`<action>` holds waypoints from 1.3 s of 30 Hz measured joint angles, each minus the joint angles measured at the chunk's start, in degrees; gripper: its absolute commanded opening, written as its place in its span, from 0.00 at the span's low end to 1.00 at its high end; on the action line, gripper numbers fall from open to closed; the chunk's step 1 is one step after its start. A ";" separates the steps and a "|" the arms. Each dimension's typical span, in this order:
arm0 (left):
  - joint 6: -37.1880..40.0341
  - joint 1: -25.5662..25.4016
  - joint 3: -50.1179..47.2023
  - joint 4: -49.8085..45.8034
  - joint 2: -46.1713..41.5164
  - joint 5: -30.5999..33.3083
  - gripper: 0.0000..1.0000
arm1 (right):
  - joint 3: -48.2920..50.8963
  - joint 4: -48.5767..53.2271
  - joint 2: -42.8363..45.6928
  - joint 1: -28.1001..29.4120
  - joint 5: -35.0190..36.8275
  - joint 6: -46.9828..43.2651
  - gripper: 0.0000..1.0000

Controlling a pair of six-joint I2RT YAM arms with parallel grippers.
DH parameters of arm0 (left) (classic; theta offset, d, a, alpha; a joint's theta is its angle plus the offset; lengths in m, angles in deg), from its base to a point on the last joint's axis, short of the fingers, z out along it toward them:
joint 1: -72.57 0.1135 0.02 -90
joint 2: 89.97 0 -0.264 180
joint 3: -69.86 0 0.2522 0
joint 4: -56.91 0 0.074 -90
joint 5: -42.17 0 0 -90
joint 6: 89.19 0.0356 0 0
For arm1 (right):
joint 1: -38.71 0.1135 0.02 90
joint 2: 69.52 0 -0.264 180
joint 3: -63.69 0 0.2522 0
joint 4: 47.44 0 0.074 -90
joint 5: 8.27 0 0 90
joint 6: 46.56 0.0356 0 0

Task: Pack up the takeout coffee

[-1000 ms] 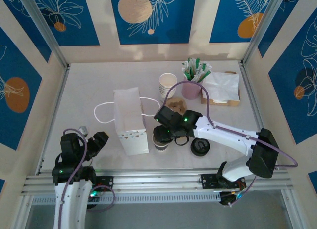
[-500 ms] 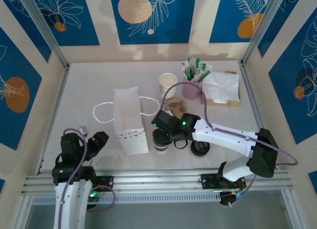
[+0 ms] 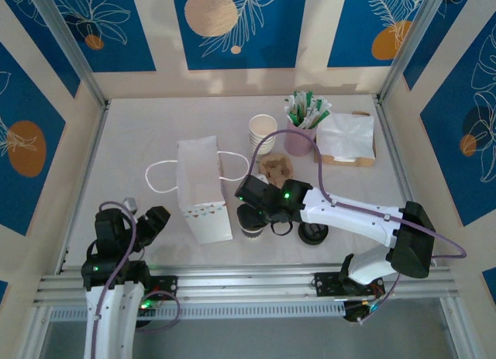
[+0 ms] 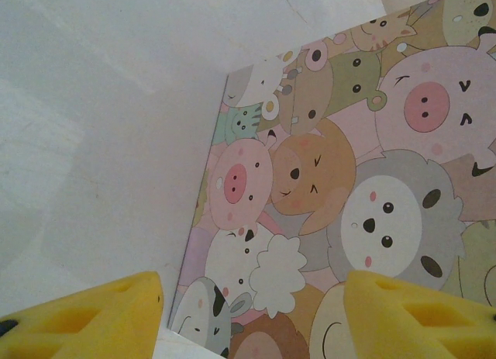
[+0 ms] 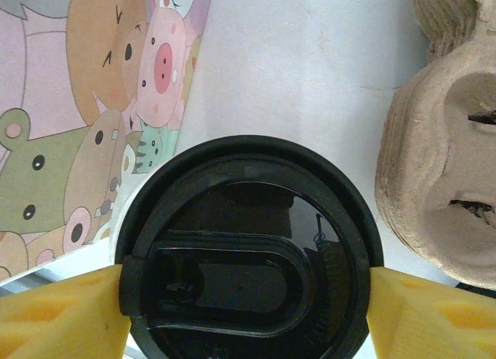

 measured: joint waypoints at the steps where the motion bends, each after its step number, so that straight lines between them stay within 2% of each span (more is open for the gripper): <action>1: 0.00 0.00 0.00 0.00 0.00 0.00 0.63 | 0.00 -0.04 0.00 0.02 0.00 0.00 0.76; 22: 0.00 0.00 0.00 -0.48 0.00 0.00 0.63 | 0.00 0.35 -0.13 3.10 0.63 0.37 0.76; 31: 0.00 0.00 0.00 -0.59 0.00 0.00 0.63 | -0.50 2.75 -1.68 5.49 5.49 2.45 0.76; 39: 0.00 0.00 0.00 -0.59 0.00 0.00 0.63 | -0.68 7.04 -0.70 4.92 8.57 5.01 0.76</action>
